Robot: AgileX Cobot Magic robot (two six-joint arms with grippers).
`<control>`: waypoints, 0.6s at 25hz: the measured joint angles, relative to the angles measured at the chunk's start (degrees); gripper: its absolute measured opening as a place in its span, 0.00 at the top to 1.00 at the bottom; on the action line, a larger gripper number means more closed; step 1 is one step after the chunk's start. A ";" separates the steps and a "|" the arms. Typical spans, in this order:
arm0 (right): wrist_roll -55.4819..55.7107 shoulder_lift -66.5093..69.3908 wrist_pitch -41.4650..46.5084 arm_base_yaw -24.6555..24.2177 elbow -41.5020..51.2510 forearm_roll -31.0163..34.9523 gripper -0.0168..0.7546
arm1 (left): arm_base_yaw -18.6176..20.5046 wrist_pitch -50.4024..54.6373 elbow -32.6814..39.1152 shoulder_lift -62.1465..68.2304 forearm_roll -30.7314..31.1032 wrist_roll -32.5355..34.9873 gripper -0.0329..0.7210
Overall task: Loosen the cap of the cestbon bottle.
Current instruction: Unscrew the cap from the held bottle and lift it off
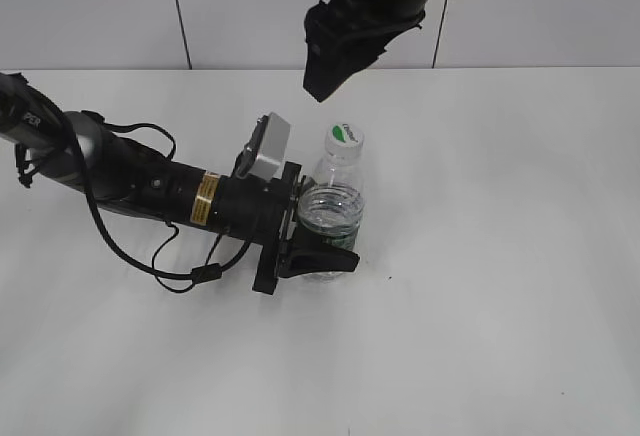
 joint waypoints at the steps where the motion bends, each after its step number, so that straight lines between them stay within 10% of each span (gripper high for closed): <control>1: 5.90 0.00 0.23 0.00 -0.41 -0.40 0.35 | 0.00 0.00 0.00 0.00 0.00 0.00 0.42; 15: 52.68 0.19 6.17 0.00 -0.91 -4.09 0.35 | 0.00 0.04 0.00 0.00 -0.12 -0.43 0.42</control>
